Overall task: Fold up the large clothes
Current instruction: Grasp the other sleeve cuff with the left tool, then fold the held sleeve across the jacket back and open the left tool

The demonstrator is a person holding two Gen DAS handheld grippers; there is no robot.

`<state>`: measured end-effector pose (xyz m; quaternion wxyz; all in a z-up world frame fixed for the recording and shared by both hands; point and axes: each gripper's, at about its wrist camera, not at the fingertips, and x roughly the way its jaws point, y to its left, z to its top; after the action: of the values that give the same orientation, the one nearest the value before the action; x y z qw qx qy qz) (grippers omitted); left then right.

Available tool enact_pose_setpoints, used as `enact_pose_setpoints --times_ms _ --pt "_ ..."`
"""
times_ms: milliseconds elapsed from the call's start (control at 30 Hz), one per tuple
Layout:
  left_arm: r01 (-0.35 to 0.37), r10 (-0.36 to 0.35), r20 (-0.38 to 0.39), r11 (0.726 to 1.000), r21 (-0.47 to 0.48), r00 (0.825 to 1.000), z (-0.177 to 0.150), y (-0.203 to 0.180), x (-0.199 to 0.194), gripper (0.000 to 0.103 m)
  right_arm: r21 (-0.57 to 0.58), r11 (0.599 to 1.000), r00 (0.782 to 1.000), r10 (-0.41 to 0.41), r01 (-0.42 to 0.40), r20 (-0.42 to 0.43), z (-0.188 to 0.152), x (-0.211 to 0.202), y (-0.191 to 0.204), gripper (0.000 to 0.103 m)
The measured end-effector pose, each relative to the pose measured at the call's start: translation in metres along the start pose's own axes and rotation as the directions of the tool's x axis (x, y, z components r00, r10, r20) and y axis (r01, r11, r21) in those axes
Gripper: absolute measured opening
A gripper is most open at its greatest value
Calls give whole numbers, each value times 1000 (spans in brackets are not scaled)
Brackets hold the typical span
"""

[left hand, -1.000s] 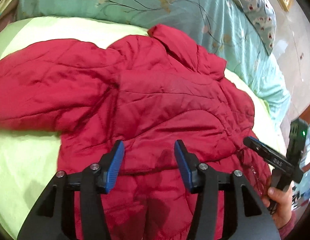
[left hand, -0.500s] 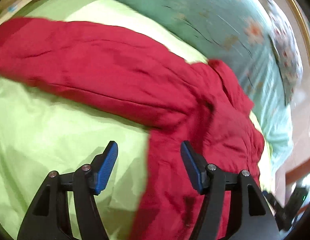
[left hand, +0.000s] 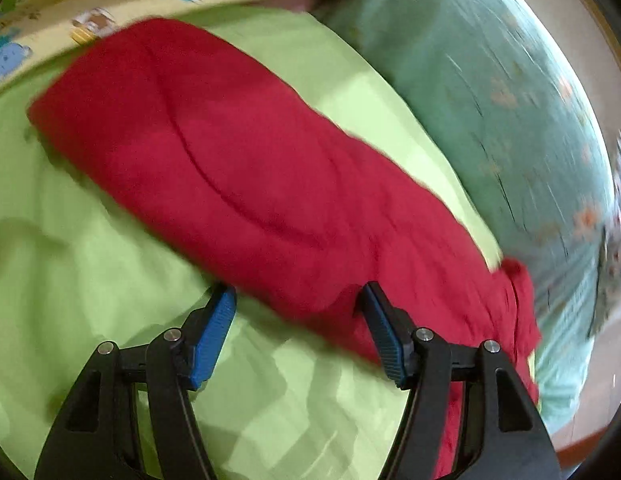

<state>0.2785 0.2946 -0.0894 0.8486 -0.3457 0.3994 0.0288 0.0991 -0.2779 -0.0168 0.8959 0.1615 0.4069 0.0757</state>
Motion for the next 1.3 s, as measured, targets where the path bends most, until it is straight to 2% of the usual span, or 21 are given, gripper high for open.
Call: enact_pose_setpoints --times_ms 100,233,267,300,367,400,500,700,800,933,1100,1300 --pt "-32 34 49 999 -42 998 19 15 -1 64 -1 1000 1000 -1 1 -2 -3 -4 0 67" --pt "-38 45 78 995 -90 996 37 29 -3 64 1 1000 1000 -2 2 -4 -4 -8 -1 67" --pt "-46 53 85 996 -80 995 39 27 -3 55 2 1000 1000 -2 2 -3 -4 -9 -1 67" --pt "-53 59 91 996 -68 994 39 24 -4 41 1 1000 1000 -3 3 -1 -4 -10 -1 67" --pt "-60 61 107 998 -15 992 37 12 -9 24 3 1000 1000 0 0 4 -4 -12 0 67" --pt "-54 54 112 999 -5 992 38 11 -12 17 3 1000 1000 1 -1 5 -4 -13 0 67" --pt "-17 10 147 999 43 989 36 -2 -32 11 -1 1000 1000 4 -4 9 -3 -16 2 67" --pt "83 -123 199 977 196 972 16 -62 -71 11 15 999 999 28 -28 24 1 -24 0 67" --pt "152 -211 186 946 286 960 -3 -98 -86 11 34 999 999 40 -41 27 2 -28 -3 67" --pt "240 -305 131 899 365 943 -28 -139 -89 11 55 998 999 43 -44 31 3 -33 -8 67" --pt "309 -365 41 839 449 930 -63 -186 -83 11 83 995 998 44 -47 40 3 -38 -20 67" --pt "391 -425 -61 758 522 903 -111 -239 -76 11 129 990 997 58 -63 45 3 -43 -37 69"
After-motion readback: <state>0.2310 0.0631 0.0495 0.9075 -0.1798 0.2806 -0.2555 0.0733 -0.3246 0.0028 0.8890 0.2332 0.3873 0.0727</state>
